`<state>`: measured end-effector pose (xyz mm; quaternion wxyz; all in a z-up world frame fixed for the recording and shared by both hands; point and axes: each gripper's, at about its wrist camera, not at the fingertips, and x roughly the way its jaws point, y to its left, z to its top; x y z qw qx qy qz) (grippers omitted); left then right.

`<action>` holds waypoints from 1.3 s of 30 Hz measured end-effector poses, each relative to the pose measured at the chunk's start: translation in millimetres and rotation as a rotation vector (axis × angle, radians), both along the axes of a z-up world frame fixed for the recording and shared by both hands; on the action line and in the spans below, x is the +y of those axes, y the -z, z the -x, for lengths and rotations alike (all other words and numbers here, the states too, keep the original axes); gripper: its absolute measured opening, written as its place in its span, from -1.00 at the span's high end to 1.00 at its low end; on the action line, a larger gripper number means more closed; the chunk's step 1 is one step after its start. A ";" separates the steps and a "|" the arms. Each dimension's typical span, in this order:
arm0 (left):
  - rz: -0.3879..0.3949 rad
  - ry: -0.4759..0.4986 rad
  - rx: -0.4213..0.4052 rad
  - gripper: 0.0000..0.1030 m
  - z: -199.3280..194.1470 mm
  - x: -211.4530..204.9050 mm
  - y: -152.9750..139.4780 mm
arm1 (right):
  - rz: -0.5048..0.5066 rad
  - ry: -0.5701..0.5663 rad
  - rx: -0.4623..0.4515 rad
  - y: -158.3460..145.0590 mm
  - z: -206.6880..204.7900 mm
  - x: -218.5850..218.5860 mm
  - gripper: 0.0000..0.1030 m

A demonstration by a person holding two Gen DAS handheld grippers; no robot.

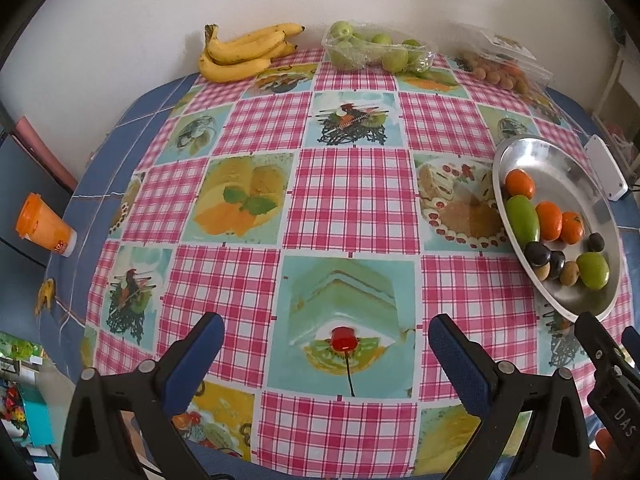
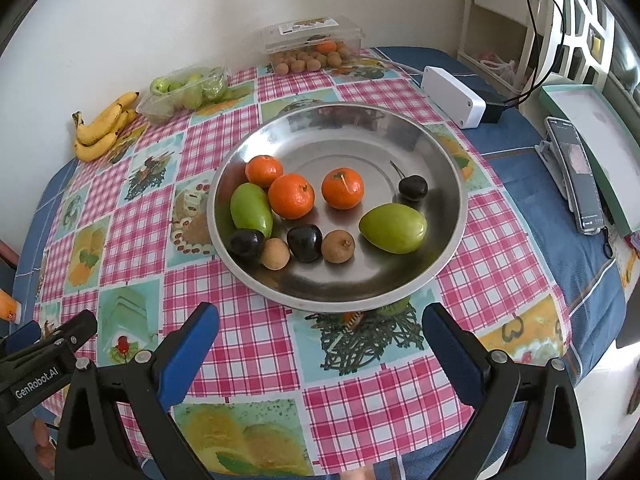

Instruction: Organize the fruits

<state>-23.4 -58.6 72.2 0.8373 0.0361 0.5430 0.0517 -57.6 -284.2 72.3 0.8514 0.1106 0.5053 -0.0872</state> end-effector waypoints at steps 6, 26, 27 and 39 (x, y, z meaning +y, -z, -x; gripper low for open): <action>-0.002 -0.005 0.007 -1.00 -2.8 0.9 3.9 | 0.003 0.001 0.010 4.7 -2.6 0.4 -0.97; -0.002 -0.016 0.015 -1.00 -4.8 1.7 5.5 | 0.008 -0.001 0.014 7.2 -4.4 0.8 -0.97; -0.001 -0.016 0.015 -1.00 -4.7 2.0 5.5 | 0.009 -0.001 0.014 7.2 -4.5 0.8 -0.97; 0.003 -0.031 0.025 -1.00 -5.4 5.0 7.1 | 0.012 -0.012 0.015 7.0 -5.6 0.2 -0.97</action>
